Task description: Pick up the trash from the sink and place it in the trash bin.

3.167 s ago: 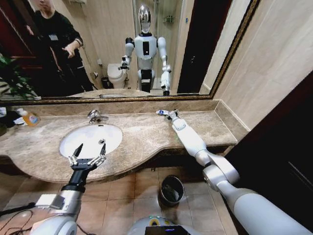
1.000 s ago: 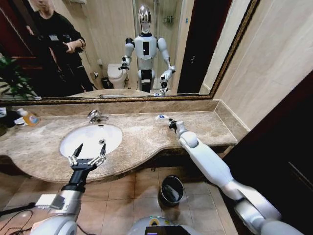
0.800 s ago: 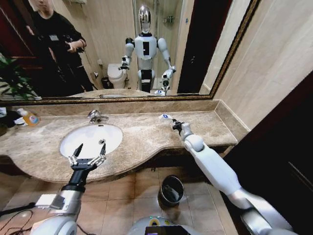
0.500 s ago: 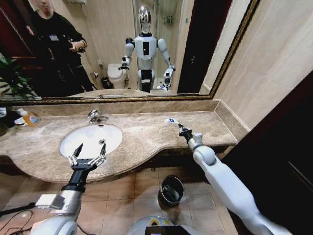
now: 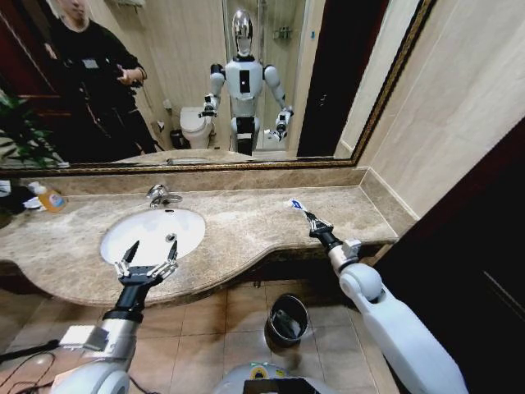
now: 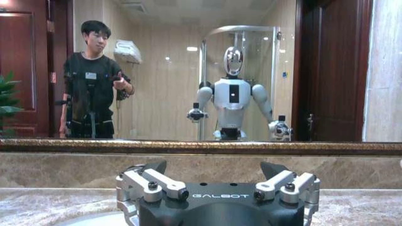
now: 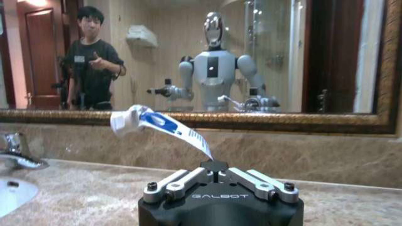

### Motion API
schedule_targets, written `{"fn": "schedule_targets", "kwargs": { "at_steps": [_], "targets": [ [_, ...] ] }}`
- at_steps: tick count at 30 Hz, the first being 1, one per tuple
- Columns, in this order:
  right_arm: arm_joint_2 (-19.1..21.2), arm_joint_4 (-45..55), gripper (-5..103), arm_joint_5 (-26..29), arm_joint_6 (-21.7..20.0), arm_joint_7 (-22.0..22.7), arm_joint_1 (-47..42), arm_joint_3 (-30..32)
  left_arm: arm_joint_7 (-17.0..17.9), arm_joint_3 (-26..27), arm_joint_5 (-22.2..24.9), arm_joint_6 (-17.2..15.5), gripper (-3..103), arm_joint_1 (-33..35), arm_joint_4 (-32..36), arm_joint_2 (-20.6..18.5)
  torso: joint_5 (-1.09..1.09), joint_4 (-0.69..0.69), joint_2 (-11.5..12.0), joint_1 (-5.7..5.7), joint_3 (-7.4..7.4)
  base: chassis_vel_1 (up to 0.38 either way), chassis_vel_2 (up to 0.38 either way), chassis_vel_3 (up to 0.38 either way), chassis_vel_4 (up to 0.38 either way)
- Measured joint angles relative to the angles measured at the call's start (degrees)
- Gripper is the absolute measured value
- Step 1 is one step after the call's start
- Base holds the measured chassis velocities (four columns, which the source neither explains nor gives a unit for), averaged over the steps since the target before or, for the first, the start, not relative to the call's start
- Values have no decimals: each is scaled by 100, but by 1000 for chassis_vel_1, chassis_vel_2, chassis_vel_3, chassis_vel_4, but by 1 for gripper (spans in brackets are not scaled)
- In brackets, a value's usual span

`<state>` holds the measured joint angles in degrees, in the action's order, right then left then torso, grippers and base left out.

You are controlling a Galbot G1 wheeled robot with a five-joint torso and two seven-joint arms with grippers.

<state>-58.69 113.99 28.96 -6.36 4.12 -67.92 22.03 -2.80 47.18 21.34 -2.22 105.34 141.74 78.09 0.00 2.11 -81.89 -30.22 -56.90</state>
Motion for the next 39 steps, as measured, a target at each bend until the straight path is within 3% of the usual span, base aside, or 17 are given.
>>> {"fn": "schedule_targets", "kwargs": {
  "at_steps": [16,21,25,32,39],
  "targets": [
    [-448,861,0,-377,210,-63,-1595,936,0,0,0,0,100,0,0,0,0,0,0,0,0,0,0,0,0],
    [-763,885,0,-733,650,-226,-2118,1035,0,0,0,0,100,0,0,0,-1,-2,0,0,0,0,0,0,0],
    [-794,643,0,-856,894,-424,-2080,791,-1,0,0,0,100,0,0,0,0,0,0,1,0,0,0,0,0],
    [-1155,-105,0,-1300,1716,-940,-2407,662,0,0,0,0,100,0,0,0,0,0,1,0,0,0,0,0,0],
    [-1338,-702,0,-1422,1993,-1116,-2410,629,0,0,0,0,100,0,0,0,0,0,1,0,0,0,0,0,0]
  ]
}}
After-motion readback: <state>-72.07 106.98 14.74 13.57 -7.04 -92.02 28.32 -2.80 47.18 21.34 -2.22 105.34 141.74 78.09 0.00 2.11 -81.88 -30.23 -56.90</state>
